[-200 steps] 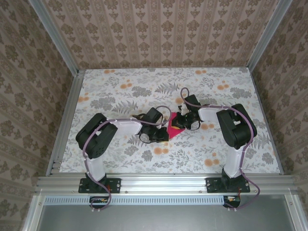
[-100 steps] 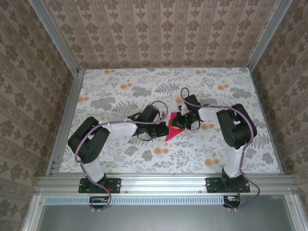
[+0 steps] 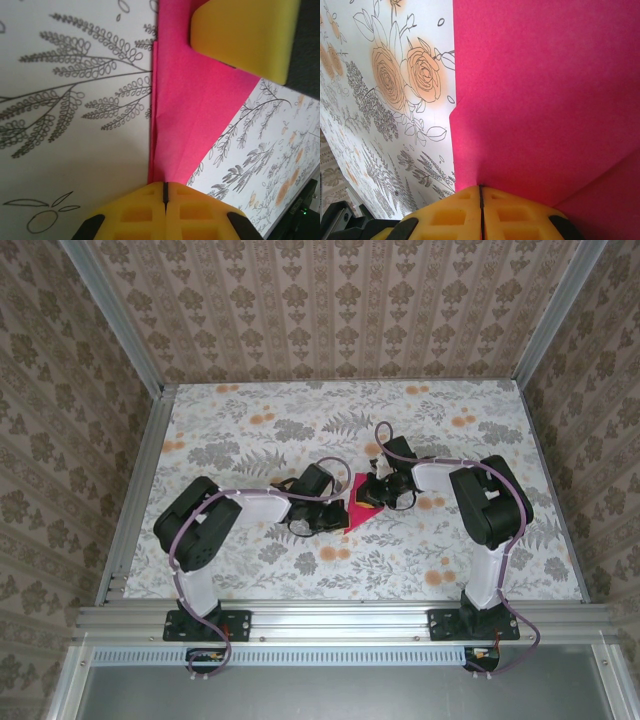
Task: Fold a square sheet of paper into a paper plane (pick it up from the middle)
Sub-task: Fourth fold the wing at the center of the table.
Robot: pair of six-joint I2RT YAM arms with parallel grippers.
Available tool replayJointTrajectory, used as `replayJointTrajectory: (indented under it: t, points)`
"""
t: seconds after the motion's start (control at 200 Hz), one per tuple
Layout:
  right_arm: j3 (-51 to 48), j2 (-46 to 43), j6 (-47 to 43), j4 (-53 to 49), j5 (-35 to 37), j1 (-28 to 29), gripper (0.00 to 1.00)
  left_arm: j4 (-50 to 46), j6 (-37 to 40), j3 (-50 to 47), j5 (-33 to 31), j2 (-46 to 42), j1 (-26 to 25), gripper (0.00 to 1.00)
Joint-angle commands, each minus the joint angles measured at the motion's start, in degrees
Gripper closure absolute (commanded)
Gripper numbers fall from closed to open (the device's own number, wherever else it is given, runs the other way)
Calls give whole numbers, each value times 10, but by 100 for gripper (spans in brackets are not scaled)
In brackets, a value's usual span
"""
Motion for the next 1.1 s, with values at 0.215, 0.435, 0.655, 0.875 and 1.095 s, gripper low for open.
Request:
replayJointTrajectory:
  t: [0.215,0.435,0.655,0.875,1.095]
  points:
    - [-15,-38,13,-33,48,1,88,-64,9,-2,-14,20,1,100]
    - [-38,-82,27,-46,35,23,89,-55,5,-3,-16,22,1,100]
    - [-41,-60,33,-42,27,55,92,-51,4,-3,-13,23,0,100]
    - [-38,-37,35,-45,30,64,95,-52,4,-5,-15,21,0,100]
    - [-25,-6,24,-64,63,62,95,-59,5,-9,-13,18,0,100]
